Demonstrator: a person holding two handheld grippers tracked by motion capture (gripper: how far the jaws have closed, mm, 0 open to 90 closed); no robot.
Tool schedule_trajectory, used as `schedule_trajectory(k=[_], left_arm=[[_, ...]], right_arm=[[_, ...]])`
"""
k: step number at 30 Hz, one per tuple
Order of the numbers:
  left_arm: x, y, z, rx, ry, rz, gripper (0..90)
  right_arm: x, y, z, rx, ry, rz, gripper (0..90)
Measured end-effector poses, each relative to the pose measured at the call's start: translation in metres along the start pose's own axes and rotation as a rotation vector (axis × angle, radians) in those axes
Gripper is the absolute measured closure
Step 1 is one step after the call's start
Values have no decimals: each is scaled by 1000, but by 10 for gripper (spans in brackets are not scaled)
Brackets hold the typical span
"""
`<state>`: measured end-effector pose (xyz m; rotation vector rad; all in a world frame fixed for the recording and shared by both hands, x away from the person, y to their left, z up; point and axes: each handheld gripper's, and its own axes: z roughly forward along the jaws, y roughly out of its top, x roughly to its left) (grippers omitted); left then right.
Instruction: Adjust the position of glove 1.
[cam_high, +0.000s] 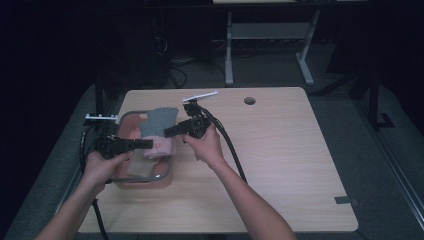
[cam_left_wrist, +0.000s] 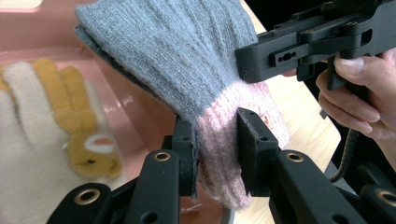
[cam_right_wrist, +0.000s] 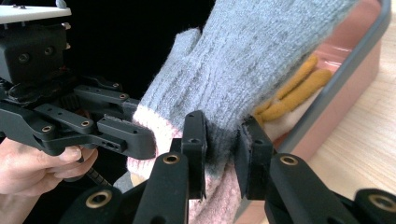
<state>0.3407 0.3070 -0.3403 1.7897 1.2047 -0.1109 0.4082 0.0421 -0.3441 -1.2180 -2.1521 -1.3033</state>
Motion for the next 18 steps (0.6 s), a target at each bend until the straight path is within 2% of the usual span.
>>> schedule_trajectory(k=[18], left_arm=[[20,-5,-17,12,33,-23,712]], right_arm=[[7,6,29,19,13,-2,750]])
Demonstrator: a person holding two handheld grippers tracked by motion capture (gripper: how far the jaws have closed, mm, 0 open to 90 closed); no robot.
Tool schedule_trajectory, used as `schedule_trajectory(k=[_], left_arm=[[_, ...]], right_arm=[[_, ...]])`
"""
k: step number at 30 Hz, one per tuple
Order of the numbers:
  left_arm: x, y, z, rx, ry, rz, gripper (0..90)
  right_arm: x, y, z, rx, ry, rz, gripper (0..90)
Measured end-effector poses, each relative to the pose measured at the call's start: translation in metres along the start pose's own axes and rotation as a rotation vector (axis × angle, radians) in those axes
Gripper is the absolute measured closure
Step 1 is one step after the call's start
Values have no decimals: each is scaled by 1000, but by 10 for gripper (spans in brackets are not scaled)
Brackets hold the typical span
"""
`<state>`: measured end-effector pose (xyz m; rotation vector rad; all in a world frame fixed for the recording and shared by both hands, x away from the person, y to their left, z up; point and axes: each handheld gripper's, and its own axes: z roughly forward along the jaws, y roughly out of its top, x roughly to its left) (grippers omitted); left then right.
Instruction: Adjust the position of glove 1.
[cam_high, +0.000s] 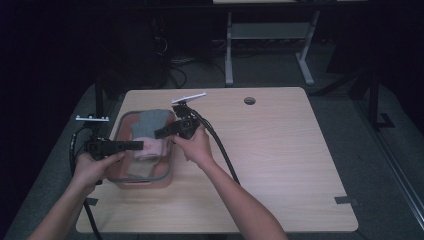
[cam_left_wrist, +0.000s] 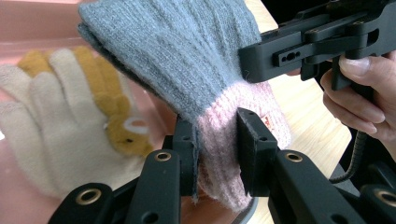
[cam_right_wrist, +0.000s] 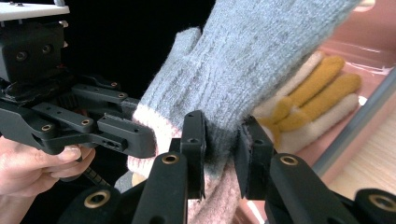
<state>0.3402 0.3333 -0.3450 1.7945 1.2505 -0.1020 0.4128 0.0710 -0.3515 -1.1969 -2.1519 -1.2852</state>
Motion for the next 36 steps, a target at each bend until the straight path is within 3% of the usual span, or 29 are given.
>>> schedule_trajectory(k=[29,36], left_arm=[[25,-15,2,55,63,-26,714],[31,-20,6,72,111,-34,714]], right_arm=[[-10,-3,39,72,-7,17,725],[-14,-4,43,98,-52,3,720]])
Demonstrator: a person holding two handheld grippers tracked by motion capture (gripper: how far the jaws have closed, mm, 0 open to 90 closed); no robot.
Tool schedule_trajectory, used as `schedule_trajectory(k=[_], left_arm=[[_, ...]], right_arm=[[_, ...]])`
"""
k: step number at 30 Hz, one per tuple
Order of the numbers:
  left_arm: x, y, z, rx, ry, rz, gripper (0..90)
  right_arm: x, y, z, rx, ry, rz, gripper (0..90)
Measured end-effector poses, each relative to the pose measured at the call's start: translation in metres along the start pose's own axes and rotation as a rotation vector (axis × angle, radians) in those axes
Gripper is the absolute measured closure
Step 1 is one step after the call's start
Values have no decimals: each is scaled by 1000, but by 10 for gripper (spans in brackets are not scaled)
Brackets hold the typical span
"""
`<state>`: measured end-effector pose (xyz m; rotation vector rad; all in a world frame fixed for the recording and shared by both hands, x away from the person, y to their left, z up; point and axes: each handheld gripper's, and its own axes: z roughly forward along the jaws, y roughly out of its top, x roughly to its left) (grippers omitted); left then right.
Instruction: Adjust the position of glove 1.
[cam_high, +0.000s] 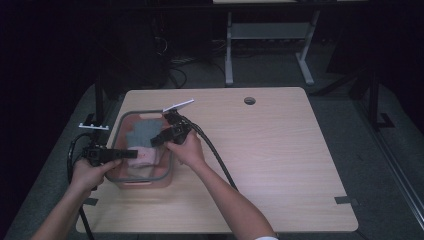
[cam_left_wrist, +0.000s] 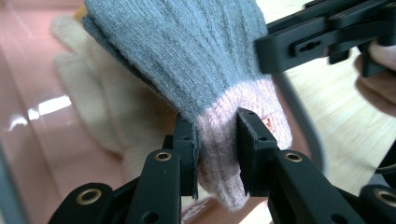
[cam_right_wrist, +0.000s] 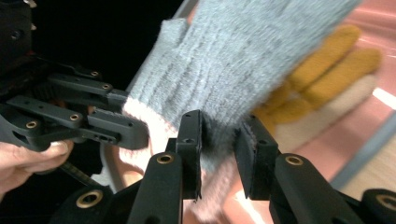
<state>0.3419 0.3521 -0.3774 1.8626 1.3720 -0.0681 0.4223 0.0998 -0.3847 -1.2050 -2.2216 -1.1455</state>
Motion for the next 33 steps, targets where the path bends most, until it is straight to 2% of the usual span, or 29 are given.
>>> schedule_trajectory(k=[3,5,8,13,18,21,24,28,33], left_arm=[[8,-4,3,25,34,-14,714],[12,-7,6,32,33,-29,714],[14,-8,9,41,37,-27,710],[13,-6,8,47,72,-2,662],[11,-2,2,35,99,-4,579],[9,2,-2,24,126,4,559],[7,4,-5,18,134,7,544],[5,6,-10,4,137,13,544],[3,11,-21,-58,125,-3,546]], right_arm=[[-2,0,-3,-2,-9,-3,725],[-3,1,-4,-17,-6,-1,724],[-2,1,-7,-13,-10,-13,721],[0,0,-14,-20,-13,-24,711],[-1,-2,-19,-19,-9,-23,702],[-1,-3,-22,-26,-3,-23,693],[-1,-3,-28,-27,-6,-28,675],[-1,-4,-33,-31,-12,-27,660],[-1,-3,-41,-39,-17,-34,642]])
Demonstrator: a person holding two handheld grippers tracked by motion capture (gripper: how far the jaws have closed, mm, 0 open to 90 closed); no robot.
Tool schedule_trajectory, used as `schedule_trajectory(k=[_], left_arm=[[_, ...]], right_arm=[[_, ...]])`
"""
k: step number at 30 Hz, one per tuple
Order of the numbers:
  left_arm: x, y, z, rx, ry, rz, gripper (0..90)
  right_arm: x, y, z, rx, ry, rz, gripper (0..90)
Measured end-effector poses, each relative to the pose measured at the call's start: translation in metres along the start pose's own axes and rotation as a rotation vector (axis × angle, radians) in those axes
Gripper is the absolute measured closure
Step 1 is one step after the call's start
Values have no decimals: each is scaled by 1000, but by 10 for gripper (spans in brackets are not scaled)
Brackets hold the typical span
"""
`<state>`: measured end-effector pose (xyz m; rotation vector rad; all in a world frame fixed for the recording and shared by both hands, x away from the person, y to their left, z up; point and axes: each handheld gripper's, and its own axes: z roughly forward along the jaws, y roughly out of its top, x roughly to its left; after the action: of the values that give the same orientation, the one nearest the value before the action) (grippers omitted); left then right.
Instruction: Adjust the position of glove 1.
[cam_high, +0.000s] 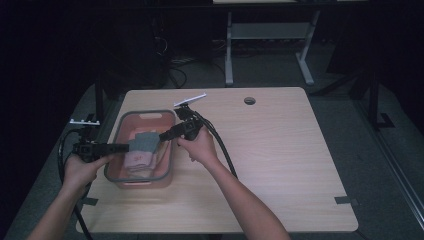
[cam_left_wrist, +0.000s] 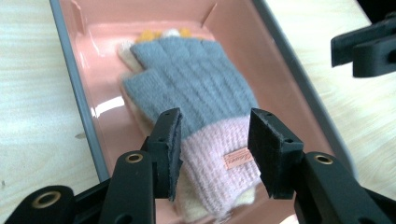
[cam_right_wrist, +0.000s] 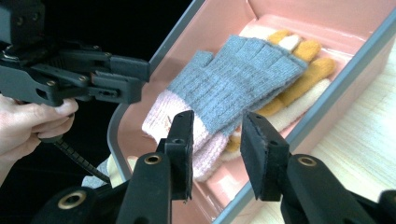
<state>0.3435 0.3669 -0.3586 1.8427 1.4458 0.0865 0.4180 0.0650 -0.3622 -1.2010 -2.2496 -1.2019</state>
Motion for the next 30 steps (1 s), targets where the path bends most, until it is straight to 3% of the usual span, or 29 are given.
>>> schedule_trajectory(k=[5,9,17,30], left_arm=[[-4,3,-4,-28,-19,6,545],[-10,4,-2,-9,-37,29,517],[-23,8,1,-22,-86,40,427],[-40,12,9,-32,-141,55,397]], right_arm=[[-1,-1,-7,-8,-7,-1,623],[-4,-3,-13,-11,-14,2,605],[-10,-6,-31,-19,-53,-11,539],[-22,-18,-52,-39,-98,-4,503]])
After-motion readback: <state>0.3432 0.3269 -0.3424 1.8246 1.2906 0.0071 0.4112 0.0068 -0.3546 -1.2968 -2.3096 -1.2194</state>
